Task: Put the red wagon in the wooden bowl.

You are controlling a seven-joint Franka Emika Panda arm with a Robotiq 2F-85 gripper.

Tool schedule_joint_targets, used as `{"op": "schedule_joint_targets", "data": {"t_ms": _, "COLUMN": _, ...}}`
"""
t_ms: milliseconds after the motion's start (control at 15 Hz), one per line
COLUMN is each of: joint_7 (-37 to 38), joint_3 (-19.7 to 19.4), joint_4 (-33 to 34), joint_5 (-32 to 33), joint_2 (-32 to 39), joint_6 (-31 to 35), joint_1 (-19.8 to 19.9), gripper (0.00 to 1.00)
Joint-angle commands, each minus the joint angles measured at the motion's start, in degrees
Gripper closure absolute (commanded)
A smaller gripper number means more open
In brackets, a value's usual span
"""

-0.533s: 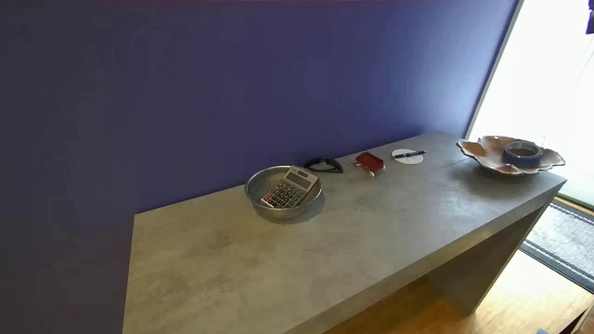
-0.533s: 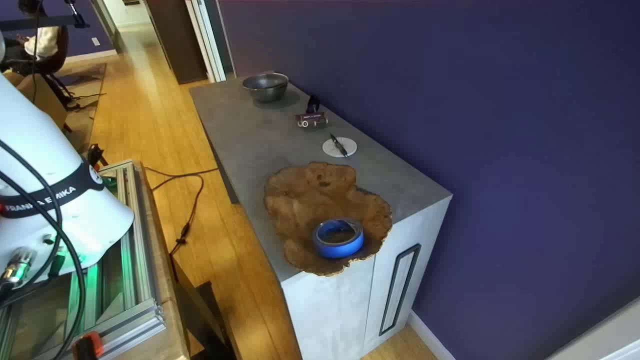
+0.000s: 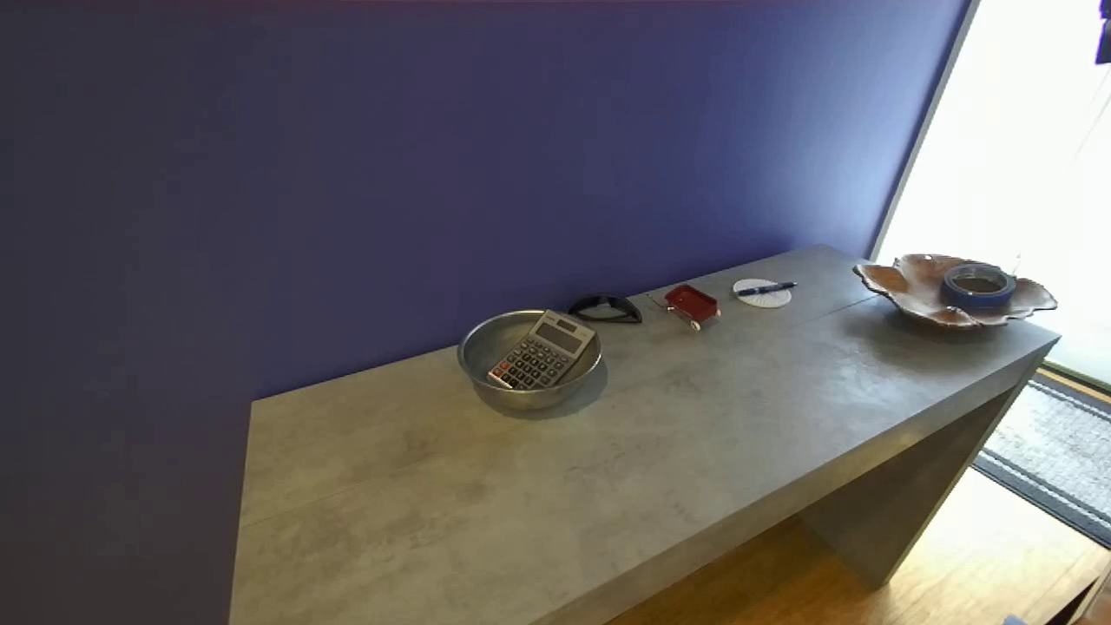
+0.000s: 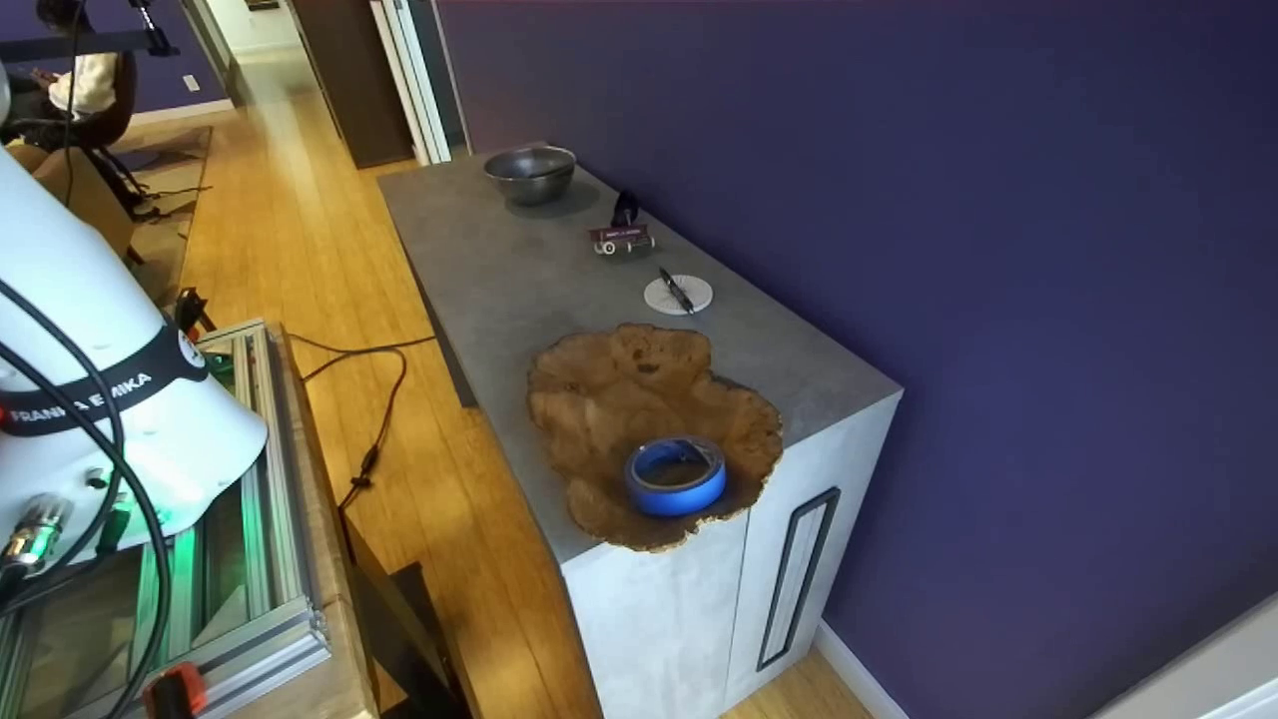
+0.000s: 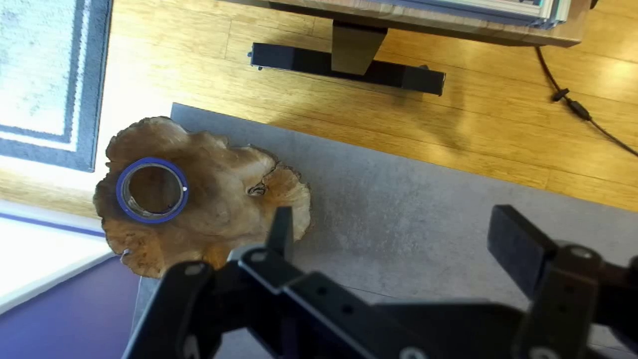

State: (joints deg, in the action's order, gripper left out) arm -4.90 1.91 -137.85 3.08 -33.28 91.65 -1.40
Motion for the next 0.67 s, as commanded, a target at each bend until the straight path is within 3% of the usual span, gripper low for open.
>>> {"op": "schedule_joint_targets", "data": {"t_ms": 0, "joint_7": 7.33, "joint_3": 3.35, "joint_4": 0.16, "joint_5": -4.98, "joint_2": 6.11, "joint_6": 3.56, "joint_1": -2.36, "gripper": 0.0}}
{"op": "schedule_joint_targets", "data": {"t_ms": 133, "joint_7": 12.09, "joint_3": 5.2, "joint_4": -0.35, "joint_5": -10.97, "joint_2": 10.25, "joint_6": 9.49, "joint_1": -3.97, "gripper": 0.0}}
{"op": "schedule_joint_targets", "data": {"t_ms": 267, "joint_7": 18.72, "joint_3": 7.71, "joint_4": 0.08, "joint_5": -16.56, "joint_2": 15.89, "joint_6": 19.42, "joint_1": -5.1, "gripper": 0.0}}
{"op": "schedule_joint_targets", "data": {"t_ms": 400, "joint_7": 23.2, "joint_3": 9.59, "joint_4": 1.29, "joint_5": -17.16, "joint_2": 20.9, "joint_6": 30.39, "joint_1": -5.55, "gripper": 0.0}}
{"op": "schedule_joint_targets", "data": {"t_ms": 533, "joint_7": 28.43, "joint_3": 10.29, "joint_4": 1.76, "joint_5": -13.1, "joint_2": 24.51, "joint_6": 39.29, "joint_1": -4.6, "gripper": 0.0}}
{"op": "schedule_joint_targets", "data": {"t_ms": 600, "joint_7": 24.29, "joint_3": 9.4, "joint_4": -0.14, "joint_5": -14.63, "joint_2": 21.28, "joint_6": 35.0, "joint_1": -6.07, "gripper": 0.0}}
